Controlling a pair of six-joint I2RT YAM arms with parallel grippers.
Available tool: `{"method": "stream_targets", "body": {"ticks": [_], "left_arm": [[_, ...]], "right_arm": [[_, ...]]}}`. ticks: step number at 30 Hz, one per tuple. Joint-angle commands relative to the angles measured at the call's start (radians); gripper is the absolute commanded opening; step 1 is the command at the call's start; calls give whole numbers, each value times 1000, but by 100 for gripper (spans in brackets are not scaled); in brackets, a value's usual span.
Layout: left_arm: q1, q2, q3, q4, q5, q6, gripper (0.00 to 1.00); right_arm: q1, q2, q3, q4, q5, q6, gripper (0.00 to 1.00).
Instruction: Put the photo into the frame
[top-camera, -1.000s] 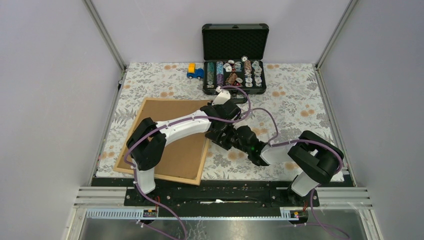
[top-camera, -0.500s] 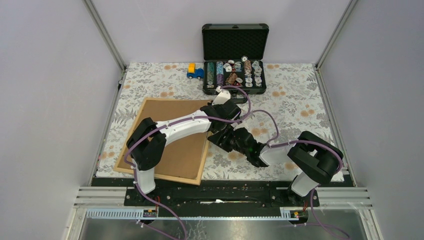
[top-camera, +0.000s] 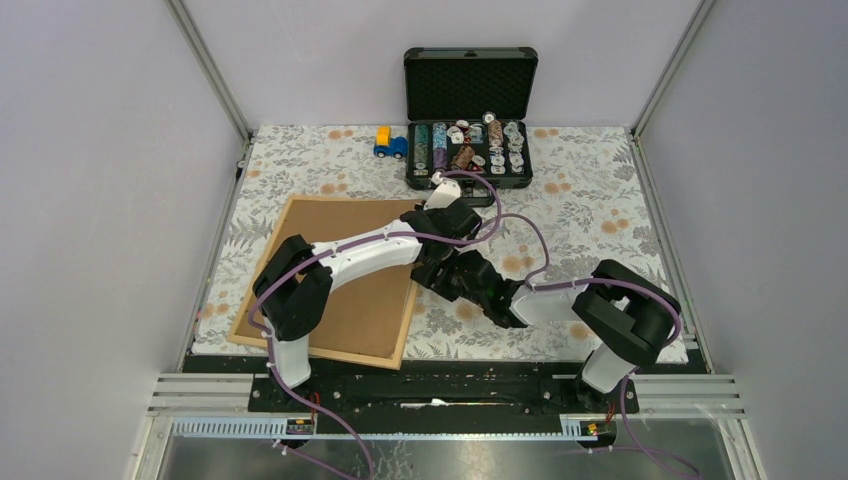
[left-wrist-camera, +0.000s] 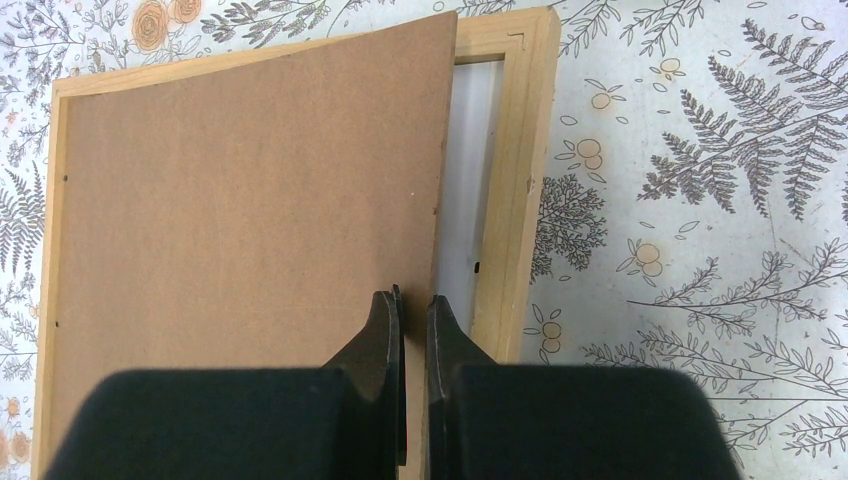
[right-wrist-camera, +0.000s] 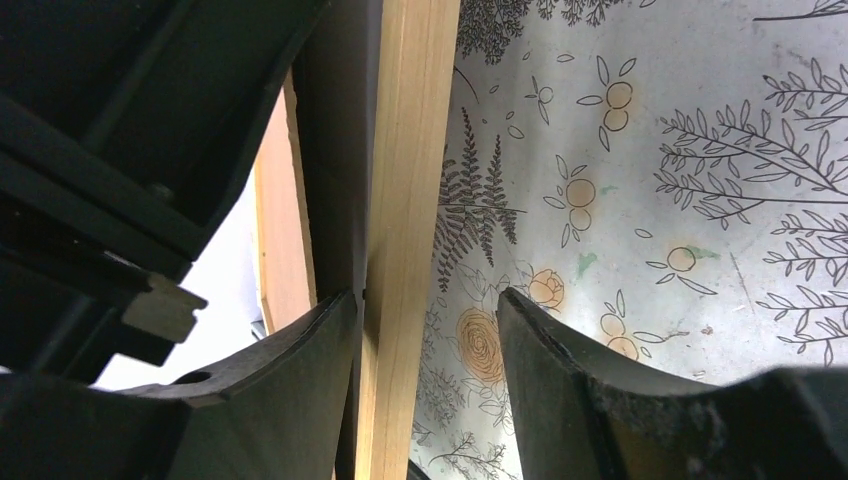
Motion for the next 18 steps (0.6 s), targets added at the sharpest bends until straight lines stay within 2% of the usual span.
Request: {"method": "stream_targets", "body": {"ticks": [1,9,18], "left_arm": [[0,-65,28,162,70,-75,0],[0,-69,17,167,65,-77,0],[0,-74,-2,173,54,-78,0]], "right_arm": [[20,14,59,-66,73,-33,62],[58,22,177,-312,184,-57,62],[64,34,251,-450,289,-70,59]]}}
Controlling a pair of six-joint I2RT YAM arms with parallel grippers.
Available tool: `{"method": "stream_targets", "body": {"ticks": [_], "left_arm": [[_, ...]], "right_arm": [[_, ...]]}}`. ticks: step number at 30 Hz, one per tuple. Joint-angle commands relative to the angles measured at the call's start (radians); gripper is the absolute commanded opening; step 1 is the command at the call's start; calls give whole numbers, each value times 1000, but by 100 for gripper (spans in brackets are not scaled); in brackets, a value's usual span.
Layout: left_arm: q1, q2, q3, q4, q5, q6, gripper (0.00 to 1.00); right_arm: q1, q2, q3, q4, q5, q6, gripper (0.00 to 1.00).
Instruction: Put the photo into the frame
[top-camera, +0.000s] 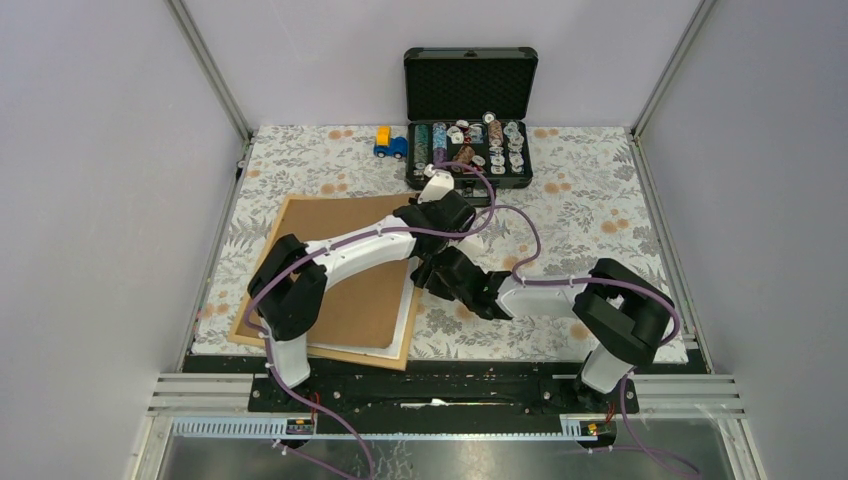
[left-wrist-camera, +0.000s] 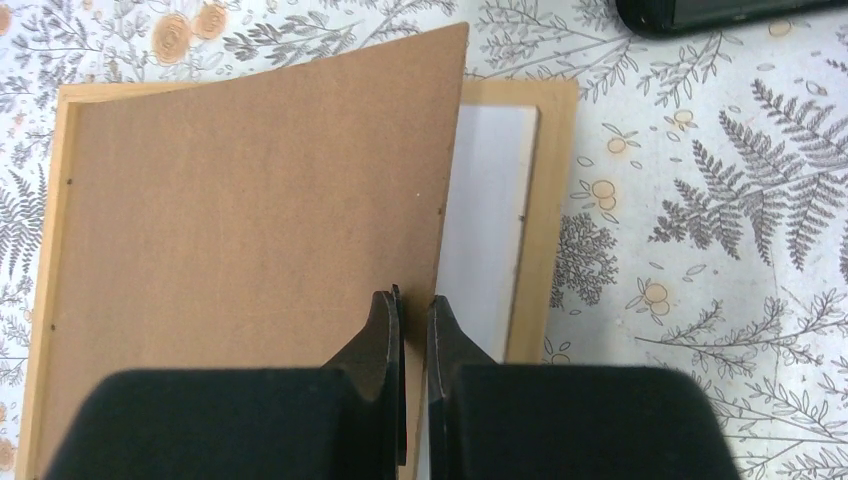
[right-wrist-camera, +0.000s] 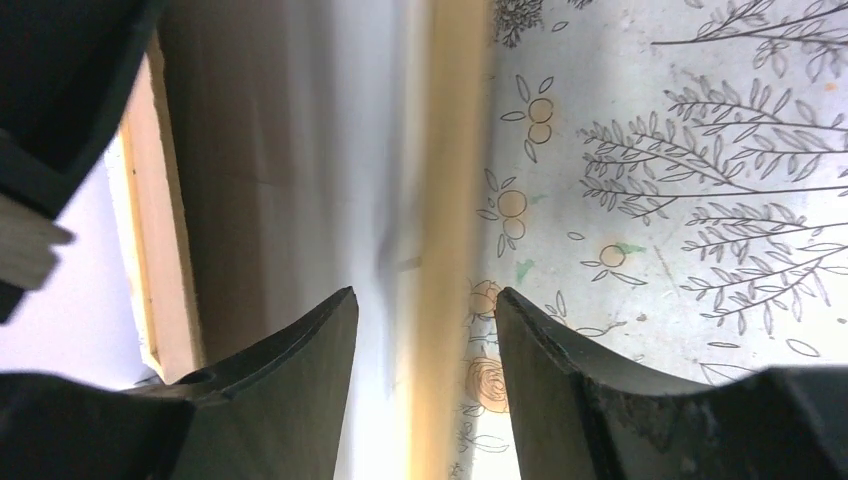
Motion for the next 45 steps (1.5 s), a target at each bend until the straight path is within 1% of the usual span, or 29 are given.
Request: {"method": "stream_targets", "body": {"ticks": [1,7,9,11,13,15,20,22,25,28,29,31,33,35,37,38,39,41,42,45], "left_arm": [[-33,-59,0,139,40,-78,0],[-33,-48,-13,149,41,-78,0],[-33,-48,-10,148,40,-71,0],[-33,-51,-9,148,38,-67,0],[-33,-55,-8,147,37,-68,0],[-34,-61,-10,149,36,-69,0],[-34,-62,-10,149,29,-61,0],[-33,-64,-16,154,34,-64,0],[-34,-63,-24,155,36,-66,0],[-34,-68,-26,160,36,-67,0],[-34,-68,-26,161,38,-66,0],[-34,-67,-25,162,38,-65,0],[-34,-68,-28,161,34,-65,0],[-33,-68,-30,163,31,-67,0],[-34,-67,-33,165,27,-65,0],[-34,-66,-32,162,23,-64,0],[-33,-68,-32,161,19,-64,0],[-34,-73,-34,161,14,-60,0],[-33,-75,-32,160,12,-58,0],[-34,-82,-35,158,3,-50,0]], "right_arm": [[3,11,81,-101,115,-32,59],[2,13,87,-94,125,-51,62],[-2,6,63,-71,101,-41,65],[-14,6,35,-32,48,-31,65],[-28,9,12,28,-13,-32,64],[-31,12,7,73,-41,-45,63],[-42,85,36,69,-65,-62,60],[-44,124,70,38,-65,-77,58],[-43,175,104,10,-61,-87,47],[-43,230,166,-67,-66,-104,37],[-42,237,176,-81,-69,-106,35],[-40,232,183,-115,-61,-105,27],[-40,225,188,-155,-44,-98,20],[-40,214,189,-186,-30,-96,18],[-41,206,192,-200,-8,-108,18],[-42,202,196,-206,-3,-116,21],[-45,198,200,-208,-7,-131,25],[-51,187,199,-182,-33,-172,37],[-53,174,194,-168,-43,-183,40],[-74,128,130,-85,-75,-169,40]]}}
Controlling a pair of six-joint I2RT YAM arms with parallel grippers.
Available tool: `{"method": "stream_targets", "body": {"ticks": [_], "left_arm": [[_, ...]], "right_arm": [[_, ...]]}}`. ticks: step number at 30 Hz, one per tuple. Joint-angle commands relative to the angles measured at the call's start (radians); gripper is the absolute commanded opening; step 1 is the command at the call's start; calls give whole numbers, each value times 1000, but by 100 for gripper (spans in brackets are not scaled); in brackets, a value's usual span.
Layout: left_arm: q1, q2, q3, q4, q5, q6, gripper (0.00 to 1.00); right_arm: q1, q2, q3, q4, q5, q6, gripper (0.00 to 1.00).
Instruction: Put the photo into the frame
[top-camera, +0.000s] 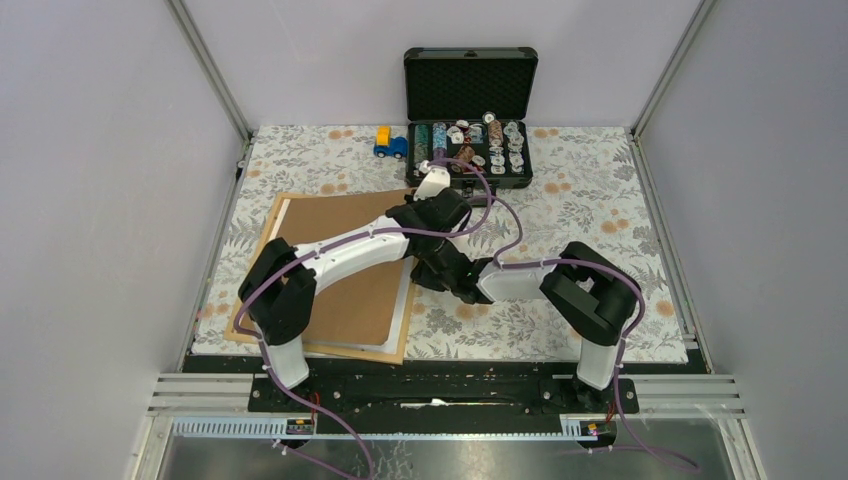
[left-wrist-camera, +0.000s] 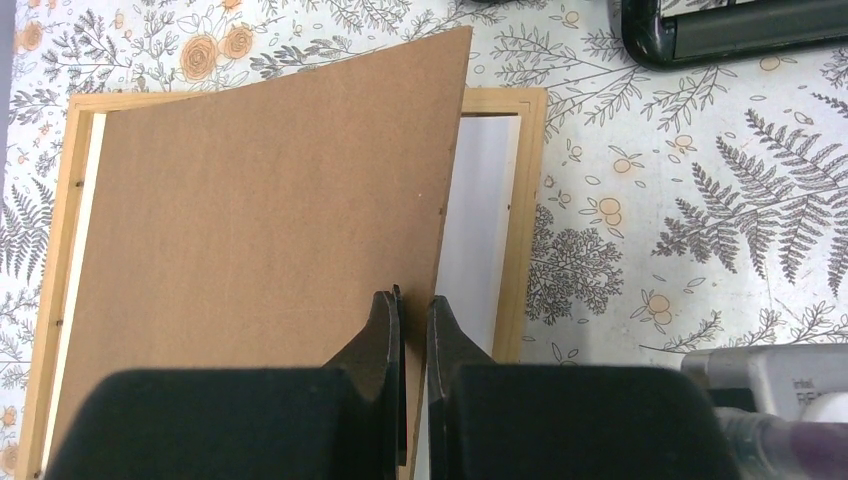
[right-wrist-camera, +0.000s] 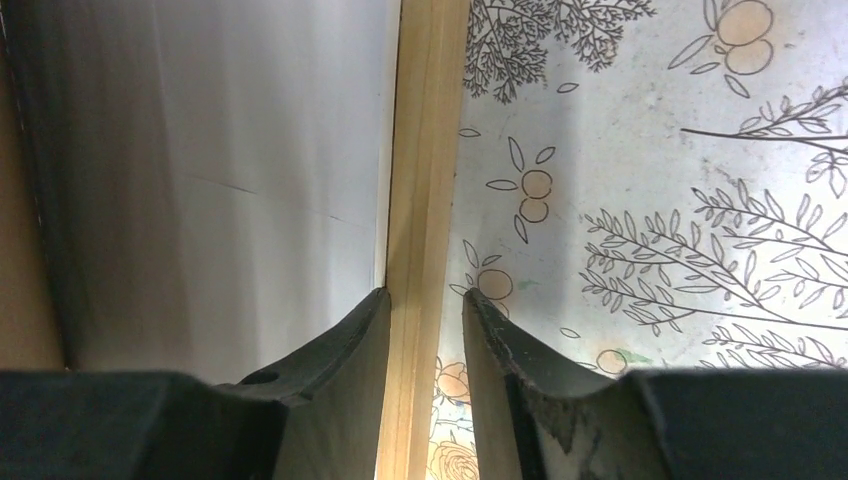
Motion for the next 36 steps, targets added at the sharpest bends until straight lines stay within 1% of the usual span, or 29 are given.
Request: {"method": "stream_targets", "body": {"ticks": [1,3,4,6,8,11,13,15,16,19,22,24,26,27,30,33,36], "left_arm": [[-39,-34,-15,129,35,-72,0],[-38,-40,-23,131,29,-69,0],[-38,-43,-26,133,29,-67,0],[-39,-46,-28,133,29,-63,0],[-38,-49,-30,131,28,-61,0],[-39,-63,-39,135,25,-55,0],[-37,-65,-39,137,21,-52,0],[-37,-67,-38,135,17,-48,0],[-35,-68,-36,133,14,-46,0],[-30,-78,-34,124,3,-41,0],[-24,-101,-38,124,-12,-32,0],[-16,-113,-38,126,-16,-24,0],[-12,-120,-38,128,-16,-17,0],[-10,-123,-38,132,-14,-14,0],[-9,-123,-39,135,-12,-8,0],[-5,-126,-42,135,-14,-7,0],[-1,-143,-53,136,-28,-3,0]], "right_arm": [[-42,-72,-55,19,-53,-42,40],[-66,-90,-84,85,-123,-57,41],[-78,-93,-91,116,-172,-72,43],[-109,-92,-96,151,-261,-80,50],[-145,-90,-114,190,-333,-72,60],[-196,-75,-122,198,-404,-42,64],[-217,-53,-97,175,-441,-20,64],[-223,-24,-39,108,-466,-15,64],[-226,0,3,63,-507,-19,64],[-233,66,125,-121,-589,-36,64],[-250,105,144,-161,-678,-9,65],[-260,146,185,-219,-732,-39,67],[-265,205,269,-360,-783,-120,68],[-265,226,311,-421,-780,-154,68],[-266,256,399,-513,-780,-211,72],[-265,327,518,-692,-795,-292,73],[-264,345,569,-790,-777,-328,73]]}}
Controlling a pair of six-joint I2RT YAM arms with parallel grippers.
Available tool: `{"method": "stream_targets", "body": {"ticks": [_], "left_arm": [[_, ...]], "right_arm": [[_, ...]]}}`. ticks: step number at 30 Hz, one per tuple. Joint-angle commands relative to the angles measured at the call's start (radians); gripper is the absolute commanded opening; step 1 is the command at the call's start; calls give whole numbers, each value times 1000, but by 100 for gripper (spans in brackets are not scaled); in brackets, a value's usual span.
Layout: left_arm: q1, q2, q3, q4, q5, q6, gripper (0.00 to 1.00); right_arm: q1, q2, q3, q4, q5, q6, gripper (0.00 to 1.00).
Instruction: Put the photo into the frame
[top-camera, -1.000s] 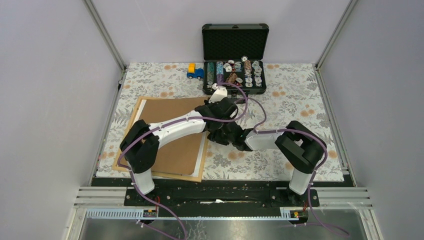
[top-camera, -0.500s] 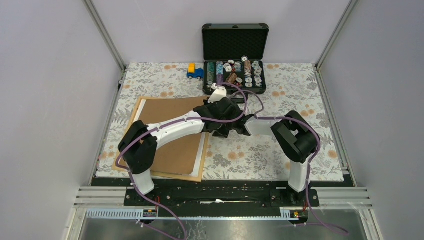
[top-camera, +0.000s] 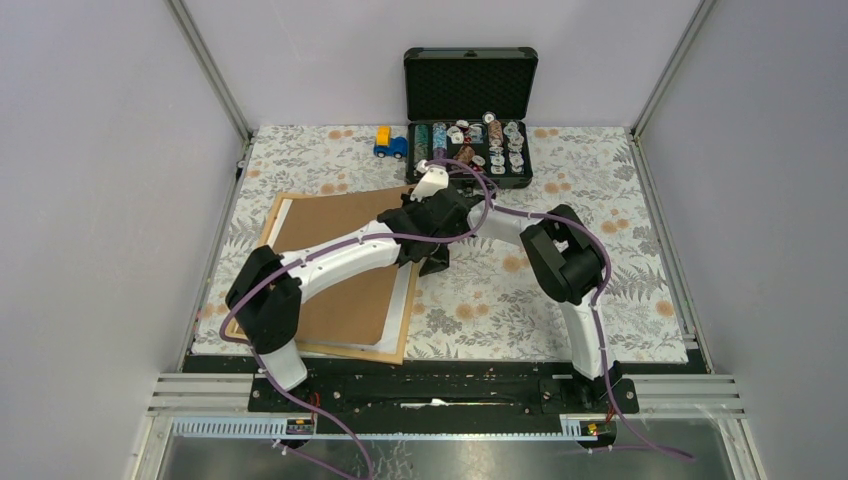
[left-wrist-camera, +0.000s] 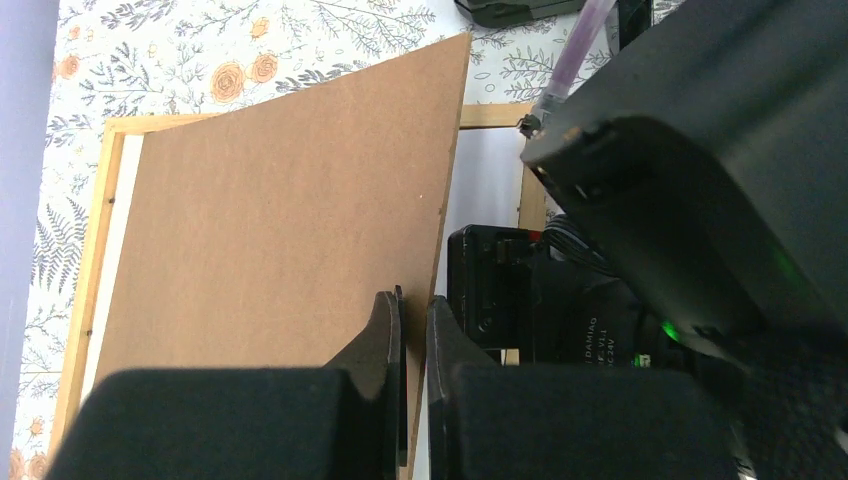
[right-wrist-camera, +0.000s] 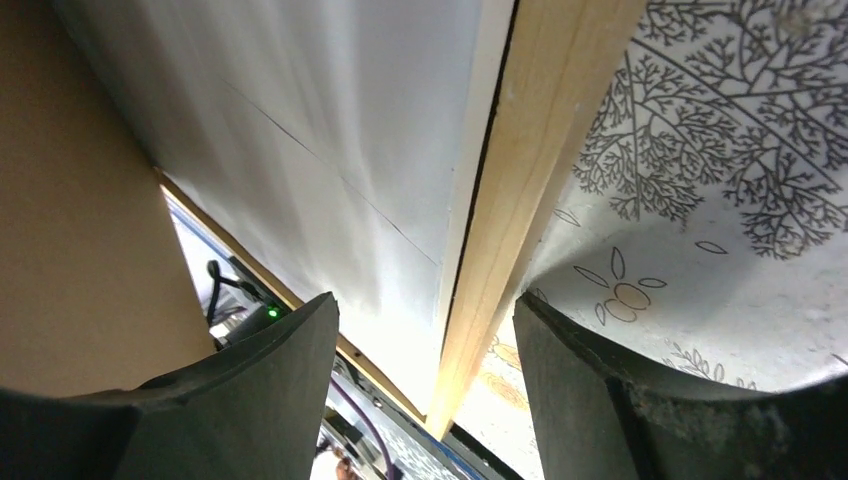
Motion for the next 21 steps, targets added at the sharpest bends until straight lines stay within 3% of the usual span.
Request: {"method": "stream_targets", "body": {"ticks": [1,21], "left_arm": [[13,-75,-19,112,-1,-53,0],[65,-192,-117,189,94,-77,0]], "right_arm": [[-2,52,82,-317,55,-131,73],[92,135,275,-510,274,98,73]]}}
